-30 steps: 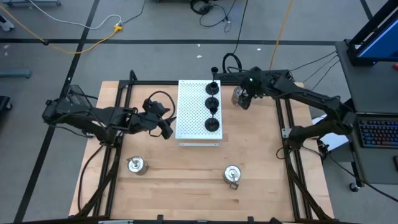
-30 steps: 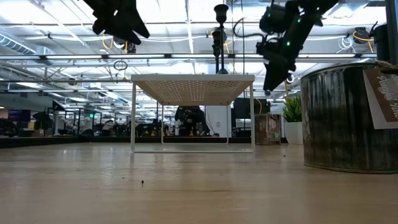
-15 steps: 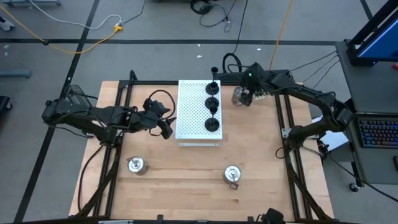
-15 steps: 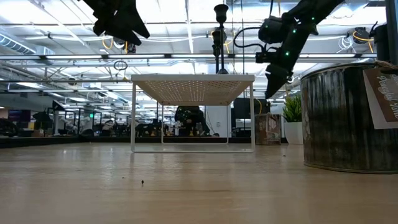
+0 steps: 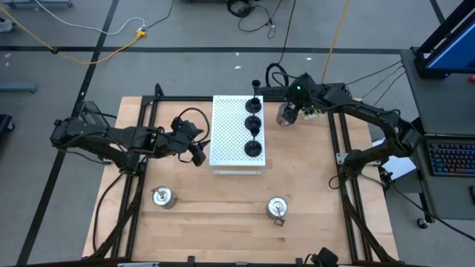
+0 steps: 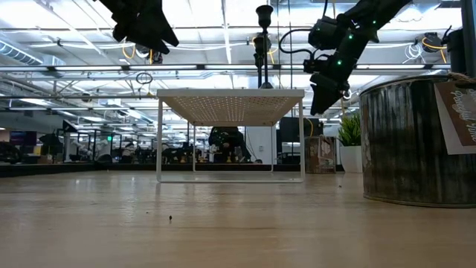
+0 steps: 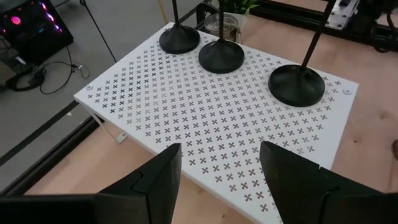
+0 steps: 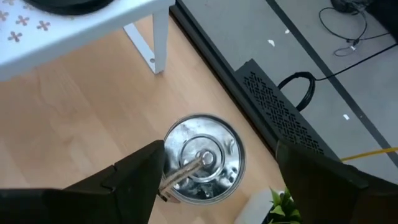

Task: Pick & Place candle stick holders
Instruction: Put the top right silver scented candle on the shelf

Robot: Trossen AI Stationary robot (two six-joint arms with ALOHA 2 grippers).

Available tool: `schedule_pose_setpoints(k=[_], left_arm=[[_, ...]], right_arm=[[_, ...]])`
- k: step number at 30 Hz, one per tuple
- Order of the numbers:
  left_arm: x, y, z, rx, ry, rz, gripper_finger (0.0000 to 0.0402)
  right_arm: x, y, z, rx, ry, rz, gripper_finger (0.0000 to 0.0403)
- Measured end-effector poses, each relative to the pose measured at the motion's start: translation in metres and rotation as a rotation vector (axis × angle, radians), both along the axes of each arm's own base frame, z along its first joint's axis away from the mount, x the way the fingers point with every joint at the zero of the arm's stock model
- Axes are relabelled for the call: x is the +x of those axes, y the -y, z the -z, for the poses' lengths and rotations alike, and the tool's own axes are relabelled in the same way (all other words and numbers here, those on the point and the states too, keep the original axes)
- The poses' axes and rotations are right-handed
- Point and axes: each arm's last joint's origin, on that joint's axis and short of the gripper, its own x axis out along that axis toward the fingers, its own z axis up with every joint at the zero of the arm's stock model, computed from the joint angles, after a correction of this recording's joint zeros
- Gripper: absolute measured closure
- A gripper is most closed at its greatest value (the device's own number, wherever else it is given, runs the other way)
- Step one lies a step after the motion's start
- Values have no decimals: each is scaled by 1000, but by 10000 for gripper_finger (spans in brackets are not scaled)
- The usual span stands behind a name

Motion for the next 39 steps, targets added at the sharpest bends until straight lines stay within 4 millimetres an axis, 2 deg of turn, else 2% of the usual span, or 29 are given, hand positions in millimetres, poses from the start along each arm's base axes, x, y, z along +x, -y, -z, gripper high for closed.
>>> schedule_pose_setpoints(k=[7, 17, 25, 32, 39], left_arm=[[0, -2, 0, 18, -13, 6, 176], [1, -9, -1, 29, -1, -37, 176], [1, -24, -2, 38, 16, -117, 176], [-6, -43, -7, -33, 9, -6, 176], [-15, -49, -12, -15, 65, -9, 176]], right_arm=[[0, 0, 0, 4, 9, -6, 88], [1, -1, 0, 43, 44, -40, 7], [1, -1, 0, 58, 53, -24, 5], [1, -1, 0, 86, 80, -57, 3], [-3, 3, 1, 104, 83, -43, 3]])
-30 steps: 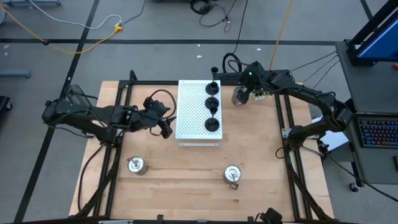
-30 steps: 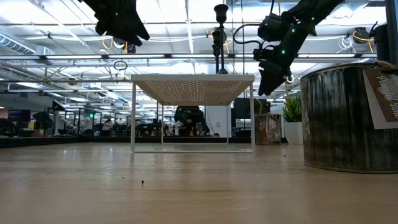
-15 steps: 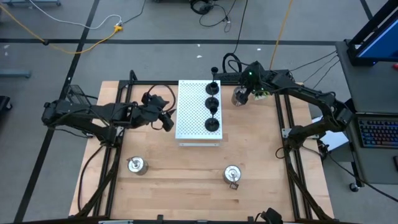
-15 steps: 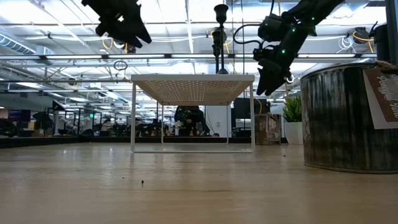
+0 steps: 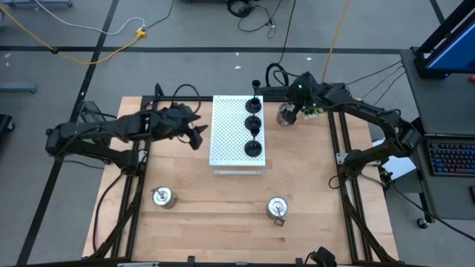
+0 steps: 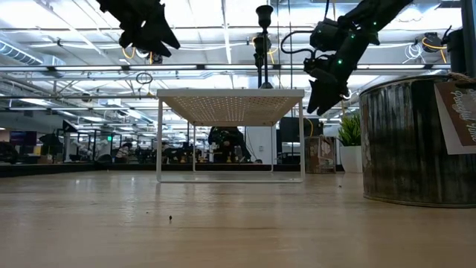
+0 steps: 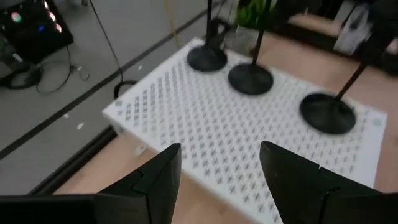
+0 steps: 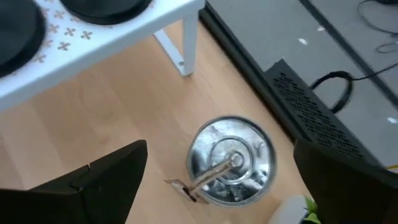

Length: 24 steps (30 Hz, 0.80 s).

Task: Pick & Place candle stick holders
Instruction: Put the top right silver scented candle on the shelf

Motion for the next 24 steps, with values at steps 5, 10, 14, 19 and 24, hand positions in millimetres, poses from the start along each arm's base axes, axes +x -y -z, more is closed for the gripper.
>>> schedule_pose_setpoints(k=[5, 10, 14, 19, 24], left_arm=[[-10, 3, 26, 19, 178, 55, 176], [-34, 6, 52, -17, 288, 38, 176], [-49, 8, 63, -8, 355, 30, 176], [-60, 9, 73, -18, 380, 3, 176], [-62, 9, 77, -36, 381, -3, 176]], right_arm=[[-4, 5, 0, 13, 22, 7, 3], [-7, 9, -1, 13, 27, 26, 3], [-7, 9, -1, 29, 39, 50, 3], [-5, 11, 5, 65, 31, 77, 3], [0, 16, 18, 78, -7, 69, 3]])
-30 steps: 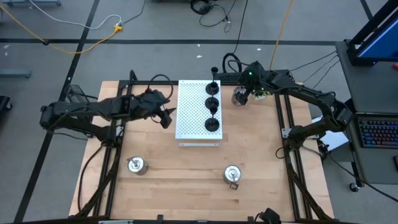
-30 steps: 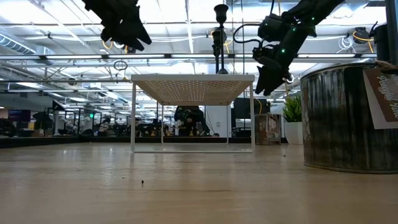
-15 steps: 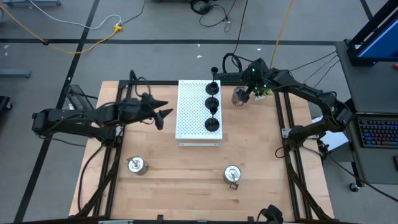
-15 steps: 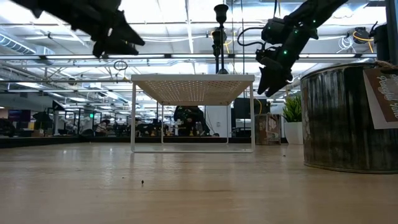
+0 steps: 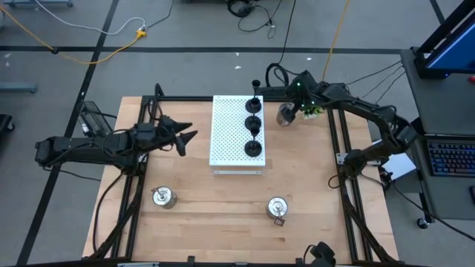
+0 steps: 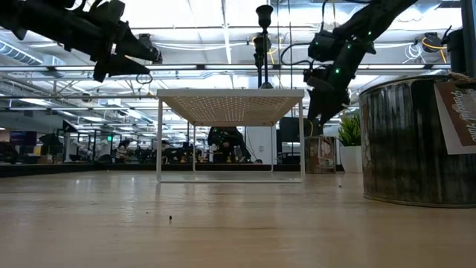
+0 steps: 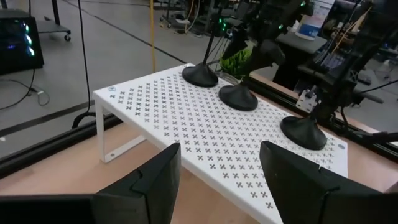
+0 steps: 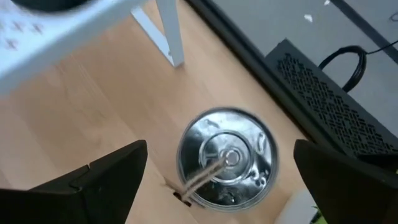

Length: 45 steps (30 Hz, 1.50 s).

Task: Pick & Place candle stick holders
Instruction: Put the top right silver scented candle on the shelf

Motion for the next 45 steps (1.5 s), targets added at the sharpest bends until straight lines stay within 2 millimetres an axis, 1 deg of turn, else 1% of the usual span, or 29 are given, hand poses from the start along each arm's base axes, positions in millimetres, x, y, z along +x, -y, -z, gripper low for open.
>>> schedule_pose_setpoints(k=[3, 8, 20, 32, 42, 45], left_arm=[[0, 0, 2, -5, -14, 1, 176], [-1, 0, 5, -34, -33, -5, 176], [-1, 0, 5, -35, -37, -2, 176], [-1, 0, 5, -35, -38, -2, 176], [-1, 0, 5, -32, -39, -1, 176], [-1, 0, 5, -32, -39, -1, 176]], right_arm=[[4, 4, 10, 21, -19, -4, 3], [7, 8, 20, 36, -53, 0, 3], [1, 17, 21, 14, -63, 27, 3], [9, 23, 35, 28, -70, 19, 3], [13, 28, 57, 80, -138, 2, 3], [13, 28, 58, 81, -143, -3, 3]])
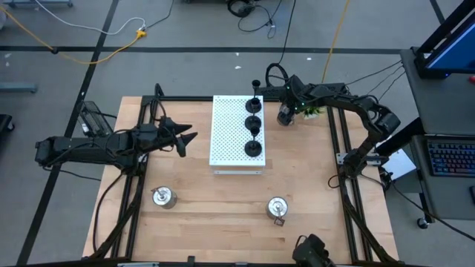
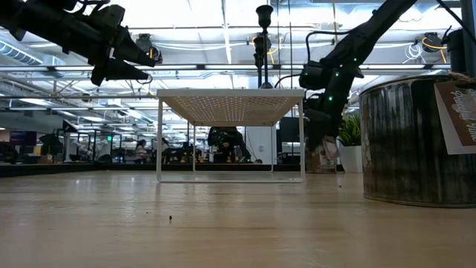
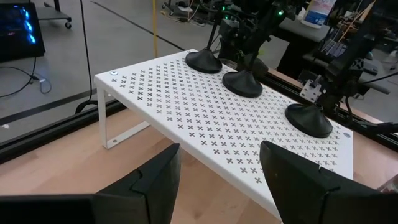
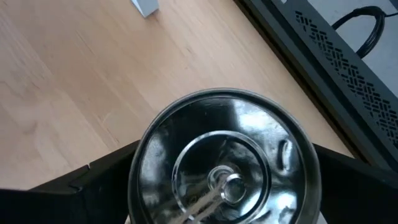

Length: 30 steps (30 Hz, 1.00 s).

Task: Pick & Place candle stick holders
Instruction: Put the top right silver scented candle on the shelf

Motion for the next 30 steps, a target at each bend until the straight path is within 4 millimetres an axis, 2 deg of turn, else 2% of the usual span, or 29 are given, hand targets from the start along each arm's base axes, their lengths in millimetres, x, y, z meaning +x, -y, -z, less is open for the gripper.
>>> schedule_pose_setpoints(k=[30], left_arm=[[-1, 0, 2, -20, -15, -5, 176]], right_arm=[[1, 1, -5, -23, 35, 30, 3]])
